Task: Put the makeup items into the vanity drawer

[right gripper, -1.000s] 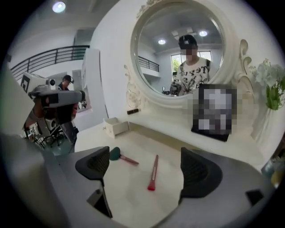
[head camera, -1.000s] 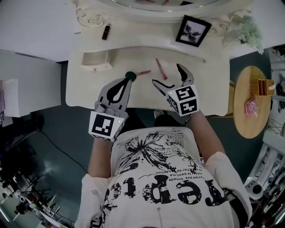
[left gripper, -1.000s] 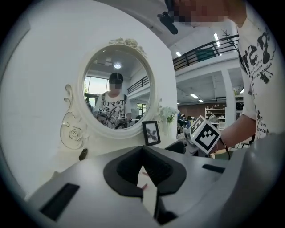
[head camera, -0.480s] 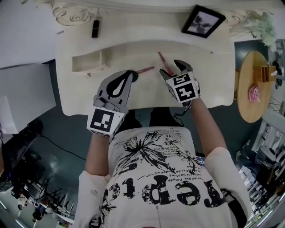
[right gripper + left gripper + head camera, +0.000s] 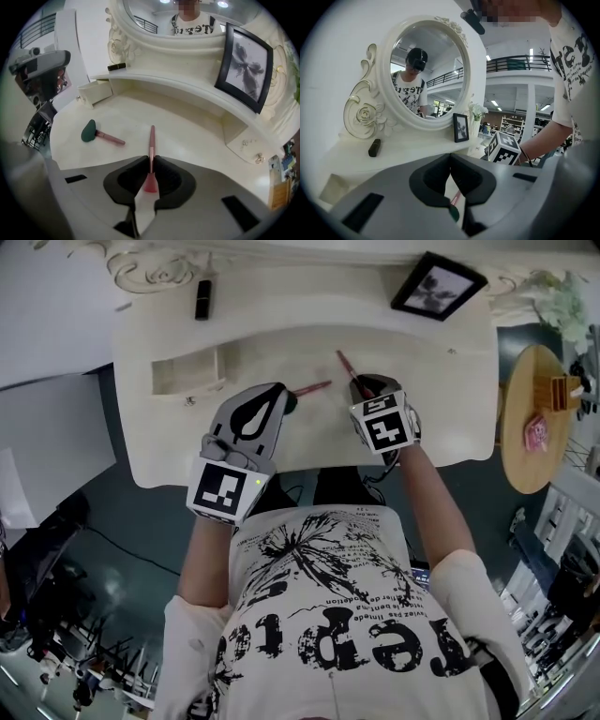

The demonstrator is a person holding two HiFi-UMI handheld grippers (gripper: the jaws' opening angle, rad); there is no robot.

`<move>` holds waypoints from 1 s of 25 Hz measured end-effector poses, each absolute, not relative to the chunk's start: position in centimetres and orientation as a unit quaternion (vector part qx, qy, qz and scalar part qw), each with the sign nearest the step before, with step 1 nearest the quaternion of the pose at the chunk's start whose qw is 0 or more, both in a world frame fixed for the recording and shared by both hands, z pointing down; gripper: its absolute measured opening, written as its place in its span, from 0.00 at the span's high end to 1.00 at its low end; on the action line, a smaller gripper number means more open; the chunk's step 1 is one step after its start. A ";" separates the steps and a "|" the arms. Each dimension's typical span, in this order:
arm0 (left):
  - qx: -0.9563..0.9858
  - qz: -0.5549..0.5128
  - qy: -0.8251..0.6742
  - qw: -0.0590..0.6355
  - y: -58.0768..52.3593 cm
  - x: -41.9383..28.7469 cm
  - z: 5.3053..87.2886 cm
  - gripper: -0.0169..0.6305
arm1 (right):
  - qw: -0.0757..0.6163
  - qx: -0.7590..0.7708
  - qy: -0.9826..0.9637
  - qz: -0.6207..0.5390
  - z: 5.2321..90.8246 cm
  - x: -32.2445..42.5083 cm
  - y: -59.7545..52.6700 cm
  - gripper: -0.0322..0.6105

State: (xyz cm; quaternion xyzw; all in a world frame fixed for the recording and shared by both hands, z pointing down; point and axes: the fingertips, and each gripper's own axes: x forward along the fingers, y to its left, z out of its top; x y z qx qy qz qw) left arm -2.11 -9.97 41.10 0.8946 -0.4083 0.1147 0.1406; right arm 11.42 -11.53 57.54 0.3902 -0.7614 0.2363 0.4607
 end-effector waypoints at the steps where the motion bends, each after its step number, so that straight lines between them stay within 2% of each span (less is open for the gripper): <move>1: 0.894 0.123 -0.406 0.142 -9.8 -2.4 41.2 0.95 | 0.465 0.389 -0.761 0.232 57.5 11.3 -11.5 0.85; 13: 0.894 0.067 -0.429 0.109 -8.6 -6.1 36.7 0.95 | 0.437 0.380 -0.791 0.196 51.2 6.4 -11.7 0.85; 25: 0.863 0.027 -0.501 0.065 -5.3 -19.1 32.5 0.95 | 0.428 0.277 -0.849 0.136 45.9 -10.5 -11.8 0.85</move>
